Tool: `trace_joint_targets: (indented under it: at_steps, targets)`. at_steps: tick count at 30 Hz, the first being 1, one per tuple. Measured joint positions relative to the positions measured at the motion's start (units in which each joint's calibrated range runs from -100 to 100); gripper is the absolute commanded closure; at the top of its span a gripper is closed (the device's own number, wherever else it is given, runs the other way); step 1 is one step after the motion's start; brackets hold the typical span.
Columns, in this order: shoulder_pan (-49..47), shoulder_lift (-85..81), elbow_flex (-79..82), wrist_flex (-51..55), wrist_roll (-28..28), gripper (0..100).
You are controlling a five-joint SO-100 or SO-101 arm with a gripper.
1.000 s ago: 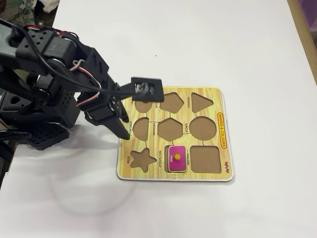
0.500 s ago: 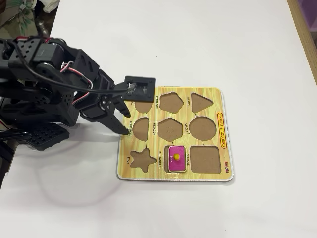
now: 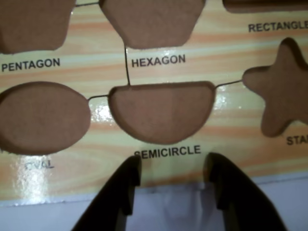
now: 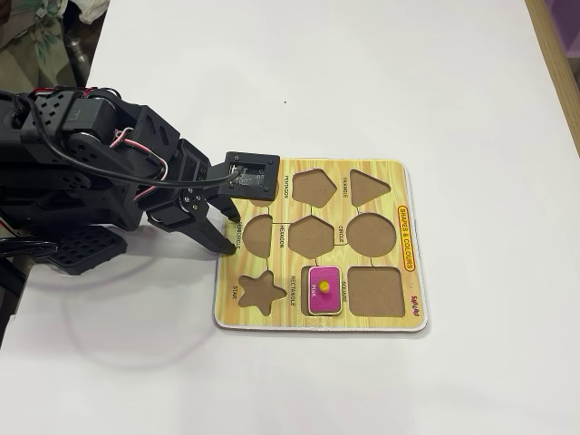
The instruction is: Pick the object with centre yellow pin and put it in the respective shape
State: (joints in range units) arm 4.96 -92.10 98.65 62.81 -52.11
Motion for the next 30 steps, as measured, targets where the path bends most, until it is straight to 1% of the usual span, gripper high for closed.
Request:
trace_joint_targets:
  at_steps: [5,11,30]
  targets:
    - [0.0,-0.1,0.0,0.4,0.0,84]
    - [-0.3,-1.2,0.0,8.4,0.0,84]
    - [-0.3,-1.4,0.0,9.0,0.3,84]
